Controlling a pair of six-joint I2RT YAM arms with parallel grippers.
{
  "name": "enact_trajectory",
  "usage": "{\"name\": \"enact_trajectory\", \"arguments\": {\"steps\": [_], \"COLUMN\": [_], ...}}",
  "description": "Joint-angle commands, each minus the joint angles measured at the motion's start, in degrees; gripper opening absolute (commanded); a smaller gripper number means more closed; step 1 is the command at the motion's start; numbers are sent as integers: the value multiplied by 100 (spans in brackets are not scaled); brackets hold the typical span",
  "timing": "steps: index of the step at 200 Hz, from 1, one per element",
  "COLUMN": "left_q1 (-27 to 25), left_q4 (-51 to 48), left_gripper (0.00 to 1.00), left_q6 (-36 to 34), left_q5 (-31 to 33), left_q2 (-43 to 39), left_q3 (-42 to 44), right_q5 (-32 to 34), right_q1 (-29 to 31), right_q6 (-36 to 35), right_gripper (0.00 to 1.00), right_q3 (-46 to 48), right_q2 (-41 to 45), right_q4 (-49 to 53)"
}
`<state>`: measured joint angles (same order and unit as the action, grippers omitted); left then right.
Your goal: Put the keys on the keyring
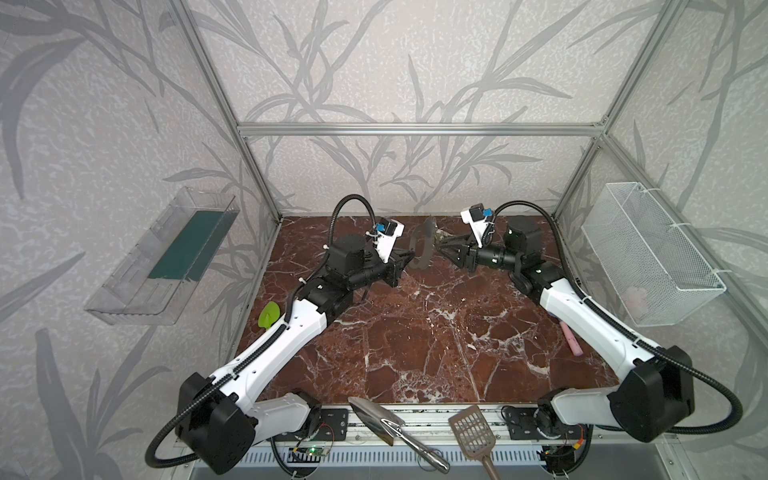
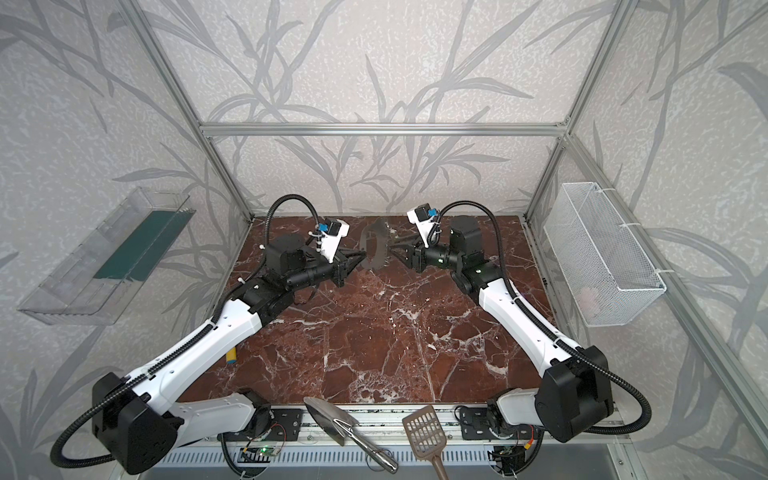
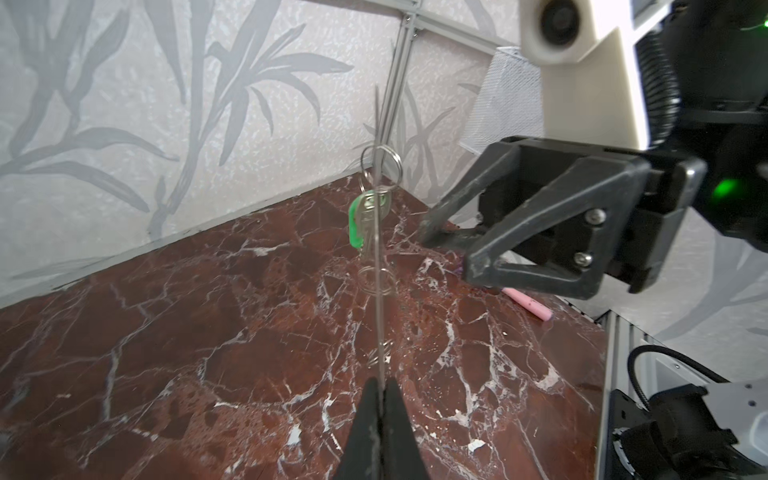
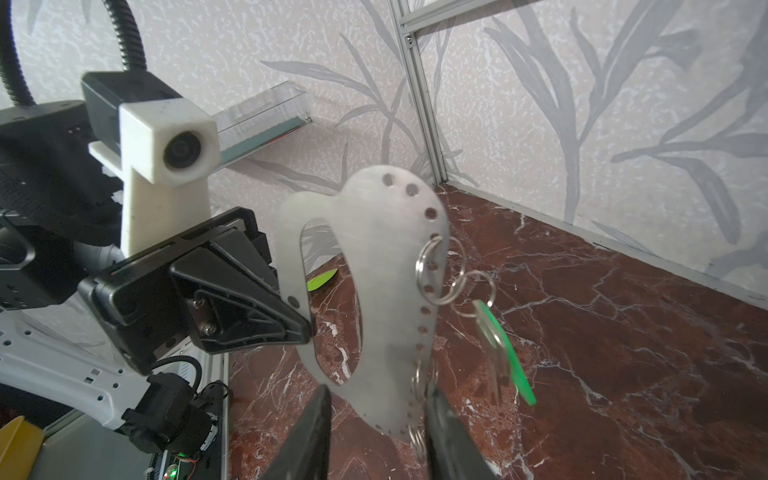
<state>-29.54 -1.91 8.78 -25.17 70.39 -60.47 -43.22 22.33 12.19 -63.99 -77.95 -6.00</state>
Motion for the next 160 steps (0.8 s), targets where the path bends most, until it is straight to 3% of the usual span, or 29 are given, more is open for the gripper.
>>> {"name": "enact_trajectory", "arguments": {"steps": [1,23,58,78,160], "left_q1": [50,78,113,113,115], "left_q4": [-492,-1132,-3470,-4400,-4739], "left_gripper": [0,0,0,0,0], "left_q6": [-31,82,429,552,637], "left_q5": [802,1544,2989,3459,4284], "left_q2": [176,563,1938,2627,3234], "left_q3": [-397,-816,-2412,-3097,-3408], "right_q5": [374,709,1233,1250,1369], "right_q1": [-71,-79,-88,-89,-97], "right_q6": [-14,-39,-104,-127,-276], "right_gripper": [38,39,39,39,40], "right_q3": [-21,7,-25,20,140], "right_q2": [105,129,149,174,228], "right_q4": [197,338,608,611,754]}}
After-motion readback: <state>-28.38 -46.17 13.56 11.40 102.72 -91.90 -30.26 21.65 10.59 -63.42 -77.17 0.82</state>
